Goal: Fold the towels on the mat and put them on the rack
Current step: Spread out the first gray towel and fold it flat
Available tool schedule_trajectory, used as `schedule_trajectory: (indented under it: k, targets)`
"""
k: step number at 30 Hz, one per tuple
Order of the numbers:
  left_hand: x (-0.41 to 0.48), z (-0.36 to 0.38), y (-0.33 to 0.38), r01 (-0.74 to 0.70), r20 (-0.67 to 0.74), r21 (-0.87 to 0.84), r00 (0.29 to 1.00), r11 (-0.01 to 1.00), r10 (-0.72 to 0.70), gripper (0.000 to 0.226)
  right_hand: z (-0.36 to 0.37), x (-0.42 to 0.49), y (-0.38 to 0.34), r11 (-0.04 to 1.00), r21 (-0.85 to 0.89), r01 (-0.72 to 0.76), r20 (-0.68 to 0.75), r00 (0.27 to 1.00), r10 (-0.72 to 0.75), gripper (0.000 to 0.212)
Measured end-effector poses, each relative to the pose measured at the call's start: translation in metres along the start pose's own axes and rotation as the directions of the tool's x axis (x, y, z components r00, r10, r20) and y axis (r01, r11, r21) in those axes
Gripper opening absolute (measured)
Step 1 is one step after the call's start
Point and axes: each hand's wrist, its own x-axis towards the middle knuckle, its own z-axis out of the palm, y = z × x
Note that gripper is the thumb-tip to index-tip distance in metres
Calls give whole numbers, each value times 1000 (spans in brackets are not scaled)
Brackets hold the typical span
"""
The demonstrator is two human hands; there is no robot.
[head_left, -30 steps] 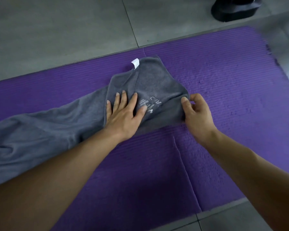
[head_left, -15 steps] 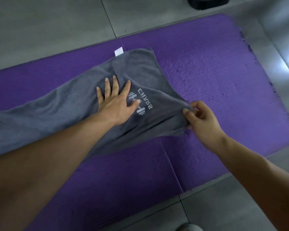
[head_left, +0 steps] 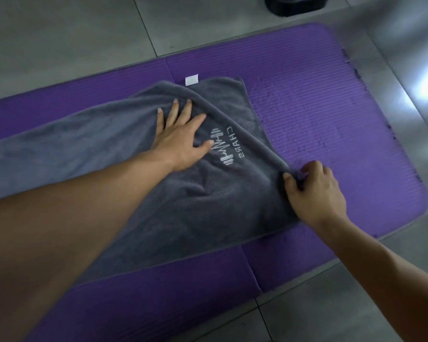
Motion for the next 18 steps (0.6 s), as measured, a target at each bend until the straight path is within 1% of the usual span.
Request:
schedule_trajectory:
  k: [1, 3, 4, 5, 6, 7, 9, 10, 12, 13, 14, 16, 18]
  targets:
    - [-5, -2, -3, -15, -57, -38, 998, 999, 13, 68, -1, -1, -7, 994, 19, 106, -72, 992, -104, 42]
    - [-16, -8, -16, -10, -225, -81, 974, 997, -9, 52, -2, 5, -32, 941, 76, 329, -177, 934, -312, 34]
    - [-21, -14, -27, 27, -315, -81, 948, 996, -51, 46, 0, 14, -48, 911, 124, 393, -184, 911, -368, 29]
    - [-26, -20, -43, 86, -384, -77, 917, 993, -109, 43, -1, 24, -68, 890, 185, 418, -171, 905, -390, 27]
    - [-30, -27, -59, 161, -422, -78, 889, 984, -179, 41, 1, 39, -89, 877, 253, 409, -153, 912, -381, 27]
    - [-33, -34, -76, 247, -429, -84, 865, 965, -258, 42, 1, 55, -110, 871, 318, 374, -130, 927, -351, 28]
    - [-40, -45, -104, 388, -394, -84, 833, 918, -388, 47, 2, 89, -149, 839, 484, 247, -79, 968, -240, 31]
    - [-43, -49, -113, 418, -375, -84, 828, 905, -417, 48, 3, 106, -164, 805, 564, 186, -59, 981, -185, 32]
    - [-45, -52, -124, 434, -346, -108, 827, 894, -443, 50, 9, 130, -185, 747, 656, 105, -16, 992, -125, 41]
    - [-45, -53, -127, 438, -336, -135, 824, 889, -457, 50, 13, 137, -193, 735, 672, 92, 0, 992, -125, 46]
    - [-43, -53, -131, 438, -334, -168, 817, 883, -469, 49, 19, 145, -198, 747, 658, 98, 7, 991, -136, 49]
    - [-39, -54, -138, 426, -352, -258, 794, 867, -495, 44, 29, 156, -202, 821, 556, 131, 8, 987, -162, 52]
    - [-35, -56, -143, 439, -365, -324, 759, 838, -539, 35, 35, 161, -204, 887, 428, 175, -2, 981, -192, 42]
